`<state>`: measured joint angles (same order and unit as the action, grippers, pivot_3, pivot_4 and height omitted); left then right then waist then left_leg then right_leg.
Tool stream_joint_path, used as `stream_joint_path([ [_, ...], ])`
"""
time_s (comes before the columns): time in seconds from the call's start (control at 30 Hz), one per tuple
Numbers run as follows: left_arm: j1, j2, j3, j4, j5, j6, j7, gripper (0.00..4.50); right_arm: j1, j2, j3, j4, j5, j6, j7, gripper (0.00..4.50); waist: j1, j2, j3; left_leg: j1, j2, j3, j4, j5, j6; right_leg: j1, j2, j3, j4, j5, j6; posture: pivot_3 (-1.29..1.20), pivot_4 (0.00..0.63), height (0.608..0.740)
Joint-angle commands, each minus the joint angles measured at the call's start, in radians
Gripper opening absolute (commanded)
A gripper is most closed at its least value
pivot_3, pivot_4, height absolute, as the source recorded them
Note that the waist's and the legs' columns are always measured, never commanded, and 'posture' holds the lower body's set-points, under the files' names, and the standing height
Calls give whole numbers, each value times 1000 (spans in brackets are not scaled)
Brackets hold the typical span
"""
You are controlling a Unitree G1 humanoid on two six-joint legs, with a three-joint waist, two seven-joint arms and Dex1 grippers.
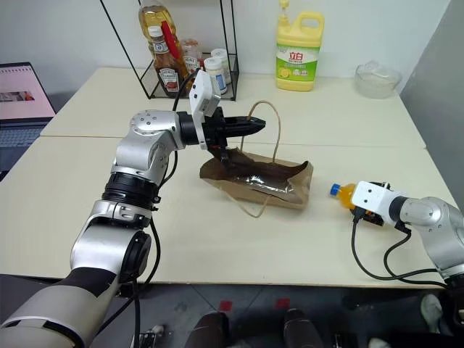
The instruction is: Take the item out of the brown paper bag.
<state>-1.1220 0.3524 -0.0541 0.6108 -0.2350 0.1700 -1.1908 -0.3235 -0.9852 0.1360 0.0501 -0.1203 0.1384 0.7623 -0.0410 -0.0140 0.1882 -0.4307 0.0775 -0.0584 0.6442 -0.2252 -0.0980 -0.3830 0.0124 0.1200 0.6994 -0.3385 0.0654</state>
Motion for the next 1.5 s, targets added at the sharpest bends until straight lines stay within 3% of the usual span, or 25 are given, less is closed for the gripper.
stream_joint_path([
  [0.03, -6, 7, 6, -45, -11, 0, -3, 0, -5, 9, -27, 21, -14, -33, -6, 3448, 0, 0, 0, 0, 0, 0, 0, 0, 0, 1, 0, 0, 0, 0, 0, 0, 150, 740],
  [0.13, -5, 7, 6, -47, -10, 3, -3, 0, 3, 9, -40, 16, -11, -35, 9, 4493, 1, 0, 0, 2, 0, 0, 1, 0, 0, 3, 0, 0, 0, 0, 1, 0, 150, 740],
  [0.33, -10, 4, 6, -43, -10, 5, -1, 0, 31, -14, -84, -81, 16, 4, 52, 4493, 4, 0, 0, 3, 0, 0, 0, 0, 0, 4, 0, 0, -1, 0, 1, 0, 150, 740],
  [0.5, -16, 5, 11, -30, -9, 8, 7, 0, 49, -34, -256, -367, 212, 256, 142, 4493, 5, 0, 0, 3, 0, 0, 0, 0, 0, 4, 0, 0, 0, 0, 1, 0, 150, 740],
  [0.6, -22, -3, 13, -20, -5, 1, 21, 0, 53, -4, -412, -637, 479, 566, 148, 4493, 9, 0, 0, 3, 0, -1, 0, 0, 0, 4, 0, -1, 0, 0, 1, 0, 150, 740],
  [0.8, -40, -14, 4, 23, 13, -10, 53, 0, -17, 93, -629, -893, 920, 927, -25, 4493, 11, 0, 0, 3, 0, -4, 1, -1, 2, 8, 0, -3, -1, 0, 1, 0, 150, 740],
  [1.03, -87, -32, 3, 122, 49, -31, 99, 0, -75, 97, -619, -959, 1086, 1007, -235, 4493, 10, 0, 0, 3, 0, -4, 0, -2, 4, 8, 0, -4, -2, 0, 1, 0, 150, 740],
  [1.13, -107, -37, 8, 147, 49, -23, 104, 566, -71, 90, -601, -960, 1105, 999, -284, 4500, 10, 0, 0, 3, 0, -5, 0, -2, 4, 8, 0, -4, -1, 0, 1, 0, 150, 740],
  [1.47, -115, -14, 8, 154, 72, -88, 98, 3638, -62, 54, -574, -933, 1109, 948, -340, 4500, 10, 0, 0, 3, 0, -4, 0, -2, 4, 8, 0, -4, -2, 0, 1, 0, 150, 740],
  [1.5, -116, -10, 12, 152, 74, -97, 104, 3638, -59, 51, -572, -929, 1104, 941, -344, 4500, 10, 0, 0, 3, 0, -4, 0, -2, 4, 8, 0, -4, -2, 0, 1, 0, 150, 740],
])
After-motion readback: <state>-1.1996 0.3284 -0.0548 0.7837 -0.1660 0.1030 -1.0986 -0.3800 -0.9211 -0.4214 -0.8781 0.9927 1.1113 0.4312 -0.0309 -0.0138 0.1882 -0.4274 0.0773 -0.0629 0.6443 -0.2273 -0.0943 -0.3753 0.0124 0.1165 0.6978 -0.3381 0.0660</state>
